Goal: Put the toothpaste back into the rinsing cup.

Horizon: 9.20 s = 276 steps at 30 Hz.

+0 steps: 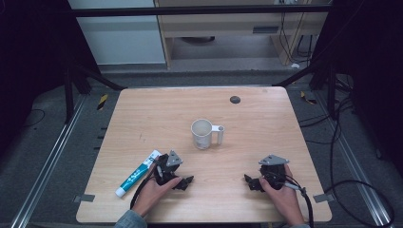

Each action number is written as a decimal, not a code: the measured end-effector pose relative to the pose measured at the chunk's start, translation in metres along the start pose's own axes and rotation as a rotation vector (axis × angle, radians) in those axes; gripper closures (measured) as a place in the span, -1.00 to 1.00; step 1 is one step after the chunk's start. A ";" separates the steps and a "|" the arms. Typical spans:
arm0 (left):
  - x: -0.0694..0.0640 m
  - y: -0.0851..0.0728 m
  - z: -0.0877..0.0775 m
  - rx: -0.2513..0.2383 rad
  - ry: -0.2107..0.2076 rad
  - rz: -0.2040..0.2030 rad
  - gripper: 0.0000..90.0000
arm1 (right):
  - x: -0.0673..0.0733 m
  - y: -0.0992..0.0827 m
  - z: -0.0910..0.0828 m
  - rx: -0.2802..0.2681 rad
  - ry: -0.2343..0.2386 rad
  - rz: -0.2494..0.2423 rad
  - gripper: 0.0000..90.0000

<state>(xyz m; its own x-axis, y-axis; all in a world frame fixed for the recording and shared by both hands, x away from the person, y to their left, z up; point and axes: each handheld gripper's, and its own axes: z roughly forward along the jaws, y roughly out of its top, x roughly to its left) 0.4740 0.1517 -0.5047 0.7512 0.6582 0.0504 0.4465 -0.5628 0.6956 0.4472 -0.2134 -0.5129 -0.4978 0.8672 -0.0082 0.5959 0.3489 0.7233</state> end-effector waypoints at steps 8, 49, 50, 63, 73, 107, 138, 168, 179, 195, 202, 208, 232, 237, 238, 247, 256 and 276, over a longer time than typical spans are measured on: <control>0.005 0.011 -0.022 0.028 0.065 0.054 -0.87 | 0.000 0.000 0.000 0.000 0.000 0.000 -0.98; 0.098 -0.002 -0.133 0.379 0.150 -0.071 -0.82 | -0.009 0.009 0.009 -0.001 -0.024 0.027 -0.98; 0.101 -0.003 -0.136 0.381 0.151 -0.081 -0.82 | -0.009 0.008 0.009 -0.001 -0.025 0.026 -0.98; 0.106 0.012 -0.138 0.440 0.134 -0.049 -0.79 | -0.008 0.009 0.009 0.000 -0.033 0.036 -0.98; 0.103 0.020 -0.112 0.518 0.085 -0.042 -0.66 | -0.007 0.009 0.010 0.001 -0.046 0.047 -0.99; 0.099 0.010 -0.051 0.614 0.034 -0.171 -0.16 | -0.007 0.009 0.010 0.001 -0.045 0.047 -0.98; 0.097 0.011 -0.044 0.627 0.057 -0.179 0.10 | -0.007 0.009 0.010 0.001 -0.046 0.047 -0.98; 0.095 0.009 -0.045 0.602 0.038 -0.167 0.35 | -0.007 0.009 0.010 0.000 -0.046 0.047 -0.98; 0.098 0.010 -0.054 0.574 0.025 -0.159 0.66 | -0.007 0.009 0.010 0.001 -0.046 0.047 -0.98; 0.107 0.041 -0.093 0.454 0.060 -0.146 0.69 | -0.007 0.009 0.010 0.001 -0.046 0.048 -0.98; 0.113 0.041 -0.095 0.429 0.073 -0.162 0.69 | -0.007 0.009 0.010 0.000 -0.046 0.048 -0.98; 0.113 0.041 -0.099 0.405 0.084 -0.164 0.69 | -0.007 0.009 0.010 0.000 -0.046 0.048 -0.98; 0.118 0.048 -0.104 0.241 0.074 -0.123 0.69 | -0.005 0.010 0.010 0.000 -0.058 0.060 -0.99; 0.113 0.051 -0.104 0.211 0.078 -0.101 0.69 | -0.005 0.010 0.011 -0.003 -0.066 0.065 -0.99; 0.112 0.052 -0.104 0.198 0.075 -0.106 0.69 | -0.005 0.010 0.011 -0.003 -0.067 0.066 -0.99; 0.100 0.064 -0.106 0.133 0.086 -0.081 0.69 | -0.004 0.010 0.011 -0.001 -0.070 0.071 -0.98; 0.088 0.076 -0.104 0.056 0.086 -0.080 0.69 | -0.003 0.010 0.010 -0.001 -0.072 0.072 -0.98; 0.059 0.097 -0.097 -0.059 0.074 -0.067 0.69 | -0.003 0.010 0.010 -0.001 -0.073 0.073 -0.99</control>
<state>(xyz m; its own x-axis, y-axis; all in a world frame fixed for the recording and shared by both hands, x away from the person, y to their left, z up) 0.5140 0.1842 -0.3650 0.6820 0.7294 0.0538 0.4634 -0.4878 0.7398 0.4605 -0.2088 -0.5128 -0.4064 0.9137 -0.0057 0.6284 0.2840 0.7242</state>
